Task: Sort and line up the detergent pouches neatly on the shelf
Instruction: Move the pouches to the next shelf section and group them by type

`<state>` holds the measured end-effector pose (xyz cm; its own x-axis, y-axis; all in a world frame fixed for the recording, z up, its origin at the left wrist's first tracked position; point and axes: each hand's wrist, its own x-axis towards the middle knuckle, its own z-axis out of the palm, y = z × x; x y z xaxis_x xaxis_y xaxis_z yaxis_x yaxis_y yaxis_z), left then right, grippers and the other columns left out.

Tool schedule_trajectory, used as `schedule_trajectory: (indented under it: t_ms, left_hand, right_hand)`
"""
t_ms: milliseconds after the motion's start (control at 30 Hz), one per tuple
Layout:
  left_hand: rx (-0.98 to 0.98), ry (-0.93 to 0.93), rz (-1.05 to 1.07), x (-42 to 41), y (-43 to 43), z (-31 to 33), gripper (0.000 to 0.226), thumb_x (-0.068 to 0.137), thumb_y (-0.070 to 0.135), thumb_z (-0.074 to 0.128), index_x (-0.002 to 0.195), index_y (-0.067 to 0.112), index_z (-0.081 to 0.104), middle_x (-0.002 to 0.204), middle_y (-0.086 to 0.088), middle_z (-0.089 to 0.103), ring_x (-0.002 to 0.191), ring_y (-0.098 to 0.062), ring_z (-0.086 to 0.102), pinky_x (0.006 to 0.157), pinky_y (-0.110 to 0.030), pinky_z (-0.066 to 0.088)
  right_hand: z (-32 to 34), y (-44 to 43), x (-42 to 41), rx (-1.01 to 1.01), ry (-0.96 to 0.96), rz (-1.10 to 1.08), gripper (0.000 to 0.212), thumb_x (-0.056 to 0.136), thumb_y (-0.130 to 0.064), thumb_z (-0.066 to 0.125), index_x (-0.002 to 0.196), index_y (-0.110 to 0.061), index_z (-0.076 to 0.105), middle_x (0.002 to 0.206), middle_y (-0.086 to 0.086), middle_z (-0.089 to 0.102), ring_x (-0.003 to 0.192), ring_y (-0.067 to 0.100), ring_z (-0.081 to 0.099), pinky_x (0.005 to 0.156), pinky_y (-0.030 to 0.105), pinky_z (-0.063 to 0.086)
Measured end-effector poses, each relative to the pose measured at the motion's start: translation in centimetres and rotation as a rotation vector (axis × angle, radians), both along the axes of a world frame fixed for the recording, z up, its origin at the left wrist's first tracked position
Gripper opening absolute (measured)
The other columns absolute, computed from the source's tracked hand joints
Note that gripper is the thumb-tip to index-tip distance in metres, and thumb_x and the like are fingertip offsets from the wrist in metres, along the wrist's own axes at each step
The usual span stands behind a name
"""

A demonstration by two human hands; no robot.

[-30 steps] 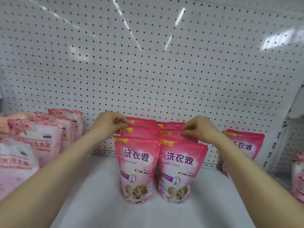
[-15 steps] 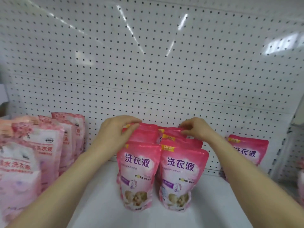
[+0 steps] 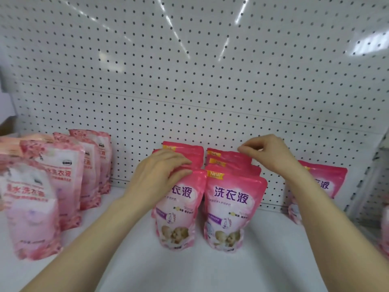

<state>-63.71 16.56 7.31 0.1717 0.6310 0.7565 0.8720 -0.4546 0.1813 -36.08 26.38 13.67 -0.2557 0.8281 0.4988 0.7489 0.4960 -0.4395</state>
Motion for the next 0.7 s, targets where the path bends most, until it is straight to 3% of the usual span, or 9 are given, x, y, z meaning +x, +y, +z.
schedule_trajectory:
  t_ms: [100,167,300,400,500,600,700]
  left_hand:
    - [-0.003,-0.01,0.013,0.4,-0.1,-0.5,0.025,0.09,0.038,0.061,0.107,0.024,0.073,0.103,0.01,0.072,0.097,-0.014,0.064,0.082,-0.03,0.048]
    - [0.005,-0.028,0.012,0.6,-0.2,-0.6,0.022,0.091,0.036,0.062,0.106,0.024,0.073,0.099,0.01,0.072,0.091,-0.012,0.063,0.078,-0.026,0.042]
    - [0.003,-0.052,-0.011,0.5,-0.3,-0.8,0.019,0.092,0.034,0.062,0.105,0.025,0.071,0.094,0.013,0.071,0.08,-0.005,0.054,0.073,-0.024,0.038]
    - [0.009,-0.033,-0.007,0.3,-0.7,-1.2,0.021,0.091,0.031,0.062,0.109,0.024,0.069,0.096,0.013,0.07,0.08,-0.004,0.051,0.072,-0.025,0.038]
    - [-0.003,-0.041,0.034,0.4,-1.0,-1.2,0.018,0.092,0.031,0.061,0.106,0.023,0.069,0.091,0.012,0.068,0.079,-0.01,0.056,0.068,-0.028,0.041]
    - [-0.023,-0.046,0.111,0.5,-0.8,-0.9,0.012,0.092,0.031,0.061,0.097,0.022,0.068,0.08,0.013,0.062,0.077,-0.016,0.058,0.065,-0.028,0.033]
    - [-0.056,-0.024,0.149,0.5,-0.3,-0.4,0.015,0.093,0.031,0.06,0.102,0.023,0.069,0.091,0.006,0.071,0.087,-0.022,0.065,0.066,-0.031,0.039]
  right_hand:
    - [-1.0,-1.4,-1.4,-0.029,-0.196,0.002,0.012,0.085,-0.024,0.075,0.096,-0.025,0.079,0.094,-0.007,0.077,0.089,0.01,0.068,0.088,0.029,0.052]
    - [-1.0,-1.9,-1.8,-0.046,-0.157,-0.02,0.014,0.087,-0.018,0.073,0.1,-0.02,0.079,0.098,-0.002,0.077,0.095,0.015,0.068,0.095,0.033,0.05]
    - [-0.7,-3.7,-1.7,0.022,-0.059,-0.002,0.018,0.093,-0.024,0.067,0.108,-0.022,0.076,0.108,-0.007,0.074,0.101,0.01,0.065,0.094,0.029,0.05]
    - [-1.4,-6.0,-1.6,0.089,-0.003,0.031,0.013,0.088,-0.041,0.069,0.094,-0.033,0.077,0.09,-0.019,0.074,0.086,-0.004,0.064,0.076,0.018,0.049]
    - [-2.8,-7.3,-1.8,0.037,-0.172,0.0,0.014,0.086,-0.034,0.072,0.098,-0.027,0.077,0.092,-0.014,0.075,0.086,0.004,0.066,0.085,0.032,0.054]
    - [-3.4,-7.4,-1.6,0.017,-0.105,-0.031,0.013,0.091,-0.021,0.068,0.1,-0.018,0.077,0.095,-0.003,0.075,0.093,0.018,0.067,0.092,0.043,0.052]
    - [-3.3,-7.7,-1.4,-0.02,-0.068,-0.009,0.015,0.091,-0.021,0.069,0.102,-0.016,0.076,0.096,-0.004,0.073,0.095,0.016,0.066,0.094,0.041,0.051]
